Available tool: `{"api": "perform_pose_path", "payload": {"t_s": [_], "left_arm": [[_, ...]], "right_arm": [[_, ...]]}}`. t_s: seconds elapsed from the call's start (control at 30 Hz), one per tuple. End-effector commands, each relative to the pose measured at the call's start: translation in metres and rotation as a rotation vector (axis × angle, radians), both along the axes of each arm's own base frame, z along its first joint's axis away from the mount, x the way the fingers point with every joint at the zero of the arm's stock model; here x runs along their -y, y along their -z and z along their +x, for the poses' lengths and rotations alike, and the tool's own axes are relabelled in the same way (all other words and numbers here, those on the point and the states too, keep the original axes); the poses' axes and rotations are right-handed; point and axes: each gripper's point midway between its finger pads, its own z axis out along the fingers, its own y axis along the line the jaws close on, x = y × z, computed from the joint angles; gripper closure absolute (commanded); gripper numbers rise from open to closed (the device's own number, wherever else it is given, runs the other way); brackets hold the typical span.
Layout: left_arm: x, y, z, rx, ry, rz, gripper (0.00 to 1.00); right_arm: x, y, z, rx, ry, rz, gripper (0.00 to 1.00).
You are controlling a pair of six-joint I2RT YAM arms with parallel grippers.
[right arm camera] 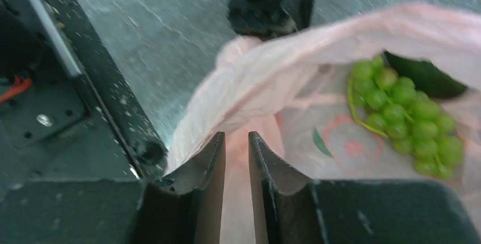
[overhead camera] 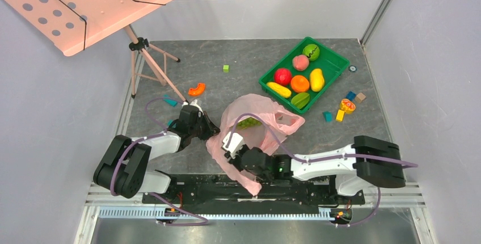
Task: Take the fake fruits out of the plastic bag
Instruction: Adjust the plastic bag at the center of the board.
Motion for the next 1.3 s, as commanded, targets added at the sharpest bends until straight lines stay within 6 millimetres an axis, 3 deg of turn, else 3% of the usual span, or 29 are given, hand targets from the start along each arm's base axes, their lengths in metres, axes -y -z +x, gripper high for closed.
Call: {"api": "perform_pose_path", "payload": {"t_s": [0.0, 0.23, 0.43, 0.53, 0.63, 0.8, 1.07, 1.27], "left_arm": [[0.003, -0.016, 0.012, 0.079, 0.03, 0.008, 0.98], [0.004, -0.013, 0.012, 0.073, 0.033, 0.006, 0.98], [0.004, -0.01, 0.011, 0.069, 0.038, 0.004, 0.98], [0.005, -0.01, 0.011, 0.068, 0.038, -0.001, 0.98], [0.004, -0.009, 0.01, 0.069, 0.038, -0.001, 0.98], [0.005, -0.007, 0.01, 0.066, 0.041, -0.002, 0.98], [0.006, -0.007, 0.011, 0.068, 0.044, -0.006, 0.98], [0.006, -0.009, 0.011, 0.074, 0.045, -0.009, 0.98]], "right_arm": [[-0.048, -0.045, -0.006, 0.01, -0.029, 0.19, 0.76], [-0.085, -0.037, -0.029, -0.031, -0.177, 0.19, 0.76], [-0.109, -0.025, -0.073, -0.002, -0.378, 0.113, 0.73], [-0.112, -0.019, -0.086, -0.01, -0.416, 0.094, 0.7], [-0.1, -0.021, -0.075, 0.014, -0.345, 0.081, 0.65], [-0.067, -0.042, -0.041, 0.091, -0.176, 0.064, 0.5], [-0.027, -0.053, -0.015, 0.088, -0.043, 0.073, 0.45], [0.009, -0.047, 0.013, 0.064, 0.083, 0.098, 0.48]]}}
